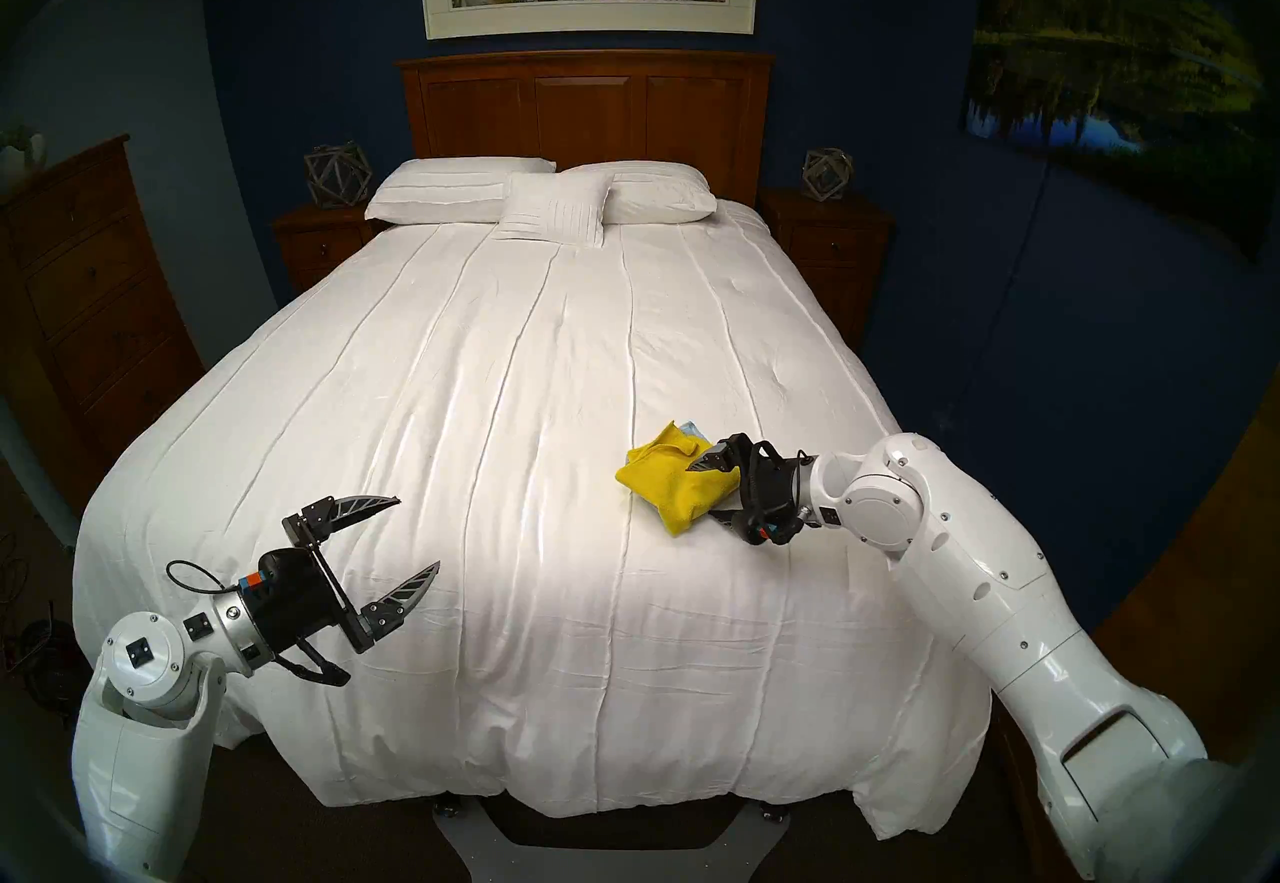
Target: Fold the hand towels twice and stack them up
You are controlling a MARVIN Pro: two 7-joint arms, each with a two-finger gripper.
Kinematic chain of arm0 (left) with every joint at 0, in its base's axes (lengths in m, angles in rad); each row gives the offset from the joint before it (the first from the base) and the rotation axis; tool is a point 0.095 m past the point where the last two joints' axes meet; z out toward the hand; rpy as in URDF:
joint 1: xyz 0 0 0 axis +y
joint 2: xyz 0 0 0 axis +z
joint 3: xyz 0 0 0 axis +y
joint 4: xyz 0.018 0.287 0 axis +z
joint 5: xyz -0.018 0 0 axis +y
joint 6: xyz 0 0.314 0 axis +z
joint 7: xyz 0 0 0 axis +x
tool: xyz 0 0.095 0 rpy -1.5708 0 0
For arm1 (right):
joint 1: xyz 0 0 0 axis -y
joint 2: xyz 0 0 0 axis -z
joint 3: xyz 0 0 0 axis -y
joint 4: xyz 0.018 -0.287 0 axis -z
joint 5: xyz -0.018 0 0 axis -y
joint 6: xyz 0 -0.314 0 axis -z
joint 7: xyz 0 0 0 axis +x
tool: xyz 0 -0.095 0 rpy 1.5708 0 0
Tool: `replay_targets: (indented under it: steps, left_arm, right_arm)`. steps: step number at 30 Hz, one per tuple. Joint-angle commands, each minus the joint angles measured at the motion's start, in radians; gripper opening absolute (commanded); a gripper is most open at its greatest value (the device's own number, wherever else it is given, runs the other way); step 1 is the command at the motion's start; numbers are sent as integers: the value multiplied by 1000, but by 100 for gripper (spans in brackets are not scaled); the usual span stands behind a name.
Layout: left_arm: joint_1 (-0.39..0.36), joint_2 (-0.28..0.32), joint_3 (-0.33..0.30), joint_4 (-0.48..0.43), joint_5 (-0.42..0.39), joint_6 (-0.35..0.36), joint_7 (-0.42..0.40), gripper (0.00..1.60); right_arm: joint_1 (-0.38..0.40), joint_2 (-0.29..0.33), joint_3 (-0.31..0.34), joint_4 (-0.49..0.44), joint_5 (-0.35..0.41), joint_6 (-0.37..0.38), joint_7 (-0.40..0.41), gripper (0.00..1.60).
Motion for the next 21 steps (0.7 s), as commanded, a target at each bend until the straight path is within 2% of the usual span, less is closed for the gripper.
replay_targets:
  steps: [1, 9, 16, 21]
  left_arm:
    - [-2, 2, -3, -17, -3, 0, -1, 160]
    - [-3, 1, -4, -17, -2, 0, -2, 160]
    - [-3, 0, -4, -17, -2, 0, -2, 160]
    - [-3, 0, -4, -17, -1, 0, -3, 160]
  right_arm:
    - [27, 0, 27, -6, 31, -8, -6, 156]
    - [29, 25, 58, -56, 85, -10, 51, 156]
    - [2, 85, 83, -117, 153, 3, 166, 159]
    - [-9, 105, 113, -125, 177, 13, 190, 160]
